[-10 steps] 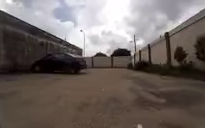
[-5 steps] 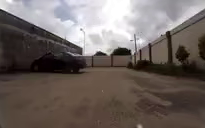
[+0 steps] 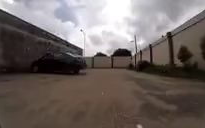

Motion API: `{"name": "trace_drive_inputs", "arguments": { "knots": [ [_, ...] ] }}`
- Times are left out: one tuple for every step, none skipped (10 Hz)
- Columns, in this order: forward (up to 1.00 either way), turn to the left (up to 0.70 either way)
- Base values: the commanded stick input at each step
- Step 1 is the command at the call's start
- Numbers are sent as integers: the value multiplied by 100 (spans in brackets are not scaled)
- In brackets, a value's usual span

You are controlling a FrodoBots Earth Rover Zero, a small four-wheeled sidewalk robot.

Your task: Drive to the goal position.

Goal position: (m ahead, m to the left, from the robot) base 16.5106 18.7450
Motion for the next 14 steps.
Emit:
{"name": "trace_drive_inputs", "arguments": {
  "knots": [
    [30, 0],
    [30, 0],
    [30, 0],
    [30, 0],
    [30, 0],
    [30, 0],
    [30, 0],
    [30, 0],
    [30, 0],
    [30, 0],
    [30, 0],
    [30, 0],
    [30, 0],
    [30, 0]
  ]
}}
